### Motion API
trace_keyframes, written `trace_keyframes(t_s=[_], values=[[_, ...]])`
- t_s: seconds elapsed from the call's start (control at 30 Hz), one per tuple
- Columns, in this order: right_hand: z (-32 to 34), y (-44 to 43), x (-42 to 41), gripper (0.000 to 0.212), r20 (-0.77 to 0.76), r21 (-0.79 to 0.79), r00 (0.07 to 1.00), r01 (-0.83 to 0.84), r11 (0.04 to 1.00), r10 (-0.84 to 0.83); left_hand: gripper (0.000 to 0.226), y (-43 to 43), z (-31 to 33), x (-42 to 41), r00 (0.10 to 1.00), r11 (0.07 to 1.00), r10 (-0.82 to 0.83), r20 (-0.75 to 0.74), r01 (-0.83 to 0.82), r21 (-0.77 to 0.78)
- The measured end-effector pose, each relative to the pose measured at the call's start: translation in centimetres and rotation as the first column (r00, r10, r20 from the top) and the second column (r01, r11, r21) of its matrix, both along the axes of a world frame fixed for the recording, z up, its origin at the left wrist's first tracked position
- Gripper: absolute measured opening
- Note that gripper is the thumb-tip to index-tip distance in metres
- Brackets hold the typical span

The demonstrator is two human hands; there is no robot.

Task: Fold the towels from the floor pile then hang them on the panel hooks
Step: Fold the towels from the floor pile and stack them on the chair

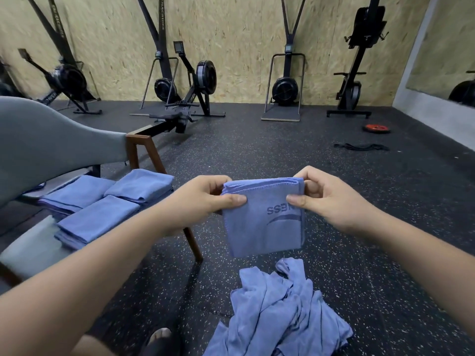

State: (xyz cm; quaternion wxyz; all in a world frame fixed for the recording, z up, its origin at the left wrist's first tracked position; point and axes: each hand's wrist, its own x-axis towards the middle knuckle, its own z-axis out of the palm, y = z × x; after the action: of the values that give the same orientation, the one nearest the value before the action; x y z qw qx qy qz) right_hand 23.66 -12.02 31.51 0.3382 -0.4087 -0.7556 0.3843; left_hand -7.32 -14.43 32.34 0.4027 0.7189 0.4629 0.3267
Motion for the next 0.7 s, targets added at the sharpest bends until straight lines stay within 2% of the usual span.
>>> trace_keyframes(t_s=[0.1,0.2,0.27,0.4,0.5,0.57,0.67,0.7], values=[[1.6,0.2,-1.8,0.027,0.14,-0.017,0.987,-0.08,0.997,0.082,0.021,-0.3,0.8,-1.3,0.996,0.999,0.026,-0.085,-0.023,0.031],[3.0,0.8,-4.9,0.028,0.371,0.0,0.909,-0.203,0.979,0.189,0.028,-0.8,1.5,-3.3,0.978,0.997,0.055,-0.203,-0.044,0.058],[3.6,1.3,-7.9,0.028,0.449,0.026,0.863,-0.272,0.962,0.231,0.03,-1.2,1.8,-5.0,0.969,0.994,0.08,-0.234,-0.06,0.093],[4.6,2.9,-14.3,0.023,0.539,0.128,0.804,-0.371,0.92,0.249,0.033,-2.1,2.5,-9.3,0.973,0.988,0.146,-0.181,-0.133,0.078],[6.2,4.0,-19.1,0.019,0.551,0.203,0.801,-0.402,0.893,0.235,0.034,-2.7,2.5,-13.3,0.974,0.974,0.225,-0.018,-0.225,-0.015],[7.9,4.7,-22.0,0.017,0.555,0.247,0.798,-0.426,0.87,0.233,0.042,-3.3,2.0,-16.0,0.962,0.961,0.268,0.052,-0.263,-0.087],[10.4,5.9,-26.0,0.019,0.569,0.302,0.796,-0.434,0.849,0.205,0.036,-3.7,0.2,-20.0,0.94,0.936,0.339,-0.028,-0.34,-0.095],[11.0,6.4,-27.2,0.02,0.566,0.31,0.801,-0.424,0.851,0.193,0.033,-3.5,-0.6,-21.5,0.934,0.929,0.357,-0.01,-0.356,-0.097]])
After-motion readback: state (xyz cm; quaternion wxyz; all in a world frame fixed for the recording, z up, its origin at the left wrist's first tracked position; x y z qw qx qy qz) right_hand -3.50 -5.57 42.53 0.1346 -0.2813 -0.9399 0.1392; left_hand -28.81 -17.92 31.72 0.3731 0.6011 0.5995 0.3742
